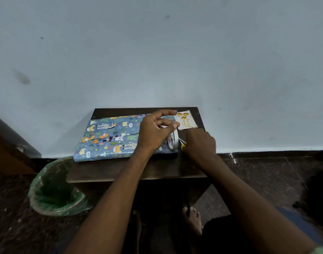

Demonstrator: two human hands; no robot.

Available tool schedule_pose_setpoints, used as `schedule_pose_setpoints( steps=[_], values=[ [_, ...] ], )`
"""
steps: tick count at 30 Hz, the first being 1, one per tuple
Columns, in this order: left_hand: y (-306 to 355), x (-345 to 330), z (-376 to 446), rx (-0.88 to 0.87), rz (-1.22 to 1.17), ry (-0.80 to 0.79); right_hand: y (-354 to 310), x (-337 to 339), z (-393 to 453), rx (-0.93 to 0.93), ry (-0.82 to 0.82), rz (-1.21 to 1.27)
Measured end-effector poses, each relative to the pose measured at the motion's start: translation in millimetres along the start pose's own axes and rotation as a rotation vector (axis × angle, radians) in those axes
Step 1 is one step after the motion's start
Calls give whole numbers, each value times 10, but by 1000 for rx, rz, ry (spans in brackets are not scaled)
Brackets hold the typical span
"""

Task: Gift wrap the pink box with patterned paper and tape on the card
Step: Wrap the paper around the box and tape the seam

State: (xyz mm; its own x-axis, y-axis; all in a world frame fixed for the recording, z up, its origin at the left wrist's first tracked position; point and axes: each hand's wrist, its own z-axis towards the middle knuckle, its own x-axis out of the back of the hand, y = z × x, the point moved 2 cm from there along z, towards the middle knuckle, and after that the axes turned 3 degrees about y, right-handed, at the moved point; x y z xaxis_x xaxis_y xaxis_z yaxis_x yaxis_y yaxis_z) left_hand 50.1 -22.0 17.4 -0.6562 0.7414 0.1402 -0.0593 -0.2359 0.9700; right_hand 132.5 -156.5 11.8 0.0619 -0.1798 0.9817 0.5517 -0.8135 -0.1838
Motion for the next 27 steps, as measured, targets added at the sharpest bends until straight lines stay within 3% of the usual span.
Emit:
schedule_pose_setpoints(
  steps=[6,10,16,27],
  values=[
    [-25,28,13,-25,24,-8,62,42,64,3,44,22],
    [-40,59,28,-25,16,-1,170,189,167,-19,74,196],
    [-62,108,56,-32,6,-4,268,337,291,35,37,564],
    [-76,150,75,-35,-19,-25,411,441,383,213,-158,691]
  ],
)
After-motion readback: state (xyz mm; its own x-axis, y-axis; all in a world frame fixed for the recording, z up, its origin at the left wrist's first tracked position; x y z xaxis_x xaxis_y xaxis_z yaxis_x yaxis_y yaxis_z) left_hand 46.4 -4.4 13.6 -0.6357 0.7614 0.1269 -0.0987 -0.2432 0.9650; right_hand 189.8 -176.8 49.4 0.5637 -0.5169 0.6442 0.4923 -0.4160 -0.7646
